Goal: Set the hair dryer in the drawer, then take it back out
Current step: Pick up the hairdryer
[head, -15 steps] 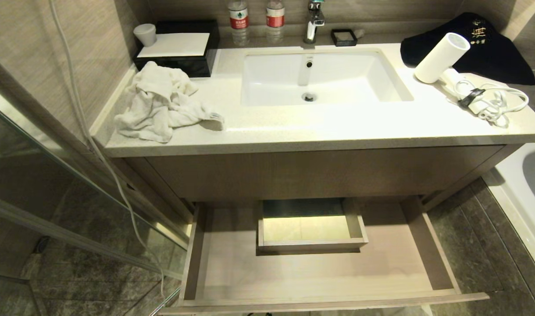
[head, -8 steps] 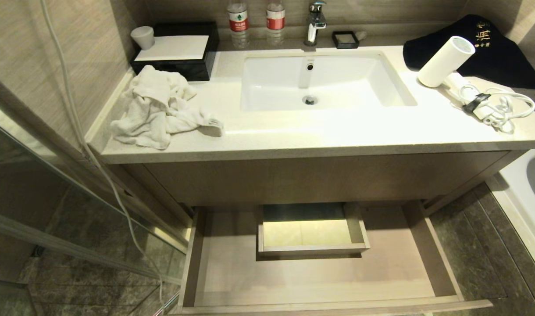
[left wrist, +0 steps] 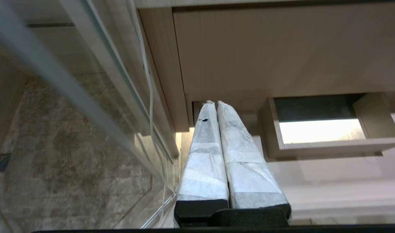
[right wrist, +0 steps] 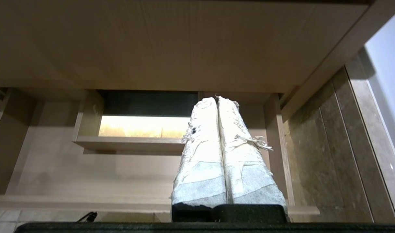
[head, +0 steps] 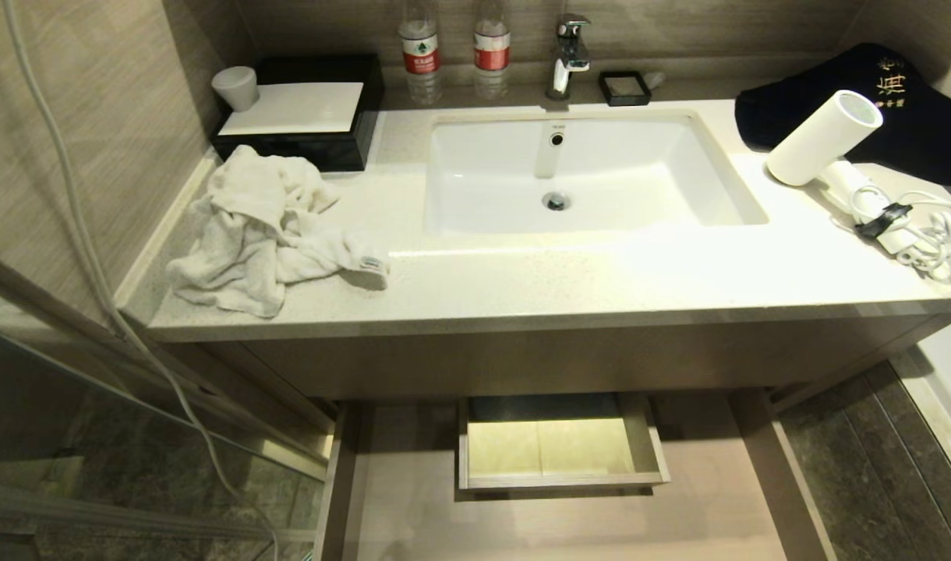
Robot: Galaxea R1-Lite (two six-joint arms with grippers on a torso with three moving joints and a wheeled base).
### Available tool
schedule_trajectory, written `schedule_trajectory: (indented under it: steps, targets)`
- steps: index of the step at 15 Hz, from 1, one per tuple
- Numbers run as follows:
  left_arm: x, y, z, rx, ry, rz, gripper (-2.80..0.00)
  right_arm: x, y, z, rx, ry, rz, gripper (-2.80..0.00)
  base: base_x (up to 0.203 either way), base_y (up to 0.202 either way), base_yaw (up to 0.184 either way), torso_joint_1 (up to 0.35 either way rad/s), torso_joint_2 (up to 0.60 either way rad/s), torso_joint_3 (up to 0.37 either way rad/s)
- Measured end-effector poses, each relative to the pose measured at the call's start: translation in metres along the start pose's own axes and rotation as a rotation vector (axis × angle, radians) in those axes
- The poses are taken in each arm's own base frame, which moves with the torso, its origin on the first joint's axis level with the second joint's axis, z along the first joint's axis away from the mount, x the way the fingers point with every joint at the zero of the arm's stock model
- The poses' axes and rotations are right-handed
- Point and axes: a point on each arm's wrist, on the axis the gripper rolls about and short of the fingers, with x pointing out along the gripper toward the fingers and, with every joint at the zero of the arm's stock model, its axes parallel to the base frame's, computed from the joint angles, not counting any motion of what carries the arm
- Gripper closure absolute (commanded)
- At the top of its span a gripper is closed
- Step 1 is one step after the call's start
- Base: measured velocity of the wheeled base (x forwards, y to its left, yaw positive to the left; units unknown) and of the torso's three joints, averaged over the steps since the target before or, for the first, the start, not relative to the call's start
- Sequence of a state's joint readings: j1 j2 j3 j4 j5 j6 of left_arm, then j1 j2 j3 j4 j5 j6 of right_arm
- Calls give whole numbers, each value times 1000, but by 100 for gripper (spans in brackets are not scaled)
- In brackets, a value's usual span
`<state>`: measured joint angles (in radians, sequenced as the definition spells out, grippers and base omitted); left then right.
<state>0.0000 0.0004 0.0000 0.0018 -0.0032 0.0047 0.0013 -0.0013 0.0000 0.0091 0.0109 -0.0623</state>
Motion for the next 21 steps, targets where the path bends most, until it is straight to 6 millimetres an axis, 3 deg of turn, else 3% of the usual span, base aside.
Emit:
schedule_trajectory:
  steps: [12,21]
  targets:
    - [0,0,0,0,0,0,0,0,0,0,1,0,0,0,0,0,0,367,-242,126]
    - [0,0,0,0,0,0,0,0,0,0,6,-4,-1,0,0,0,0,45,-35,9]
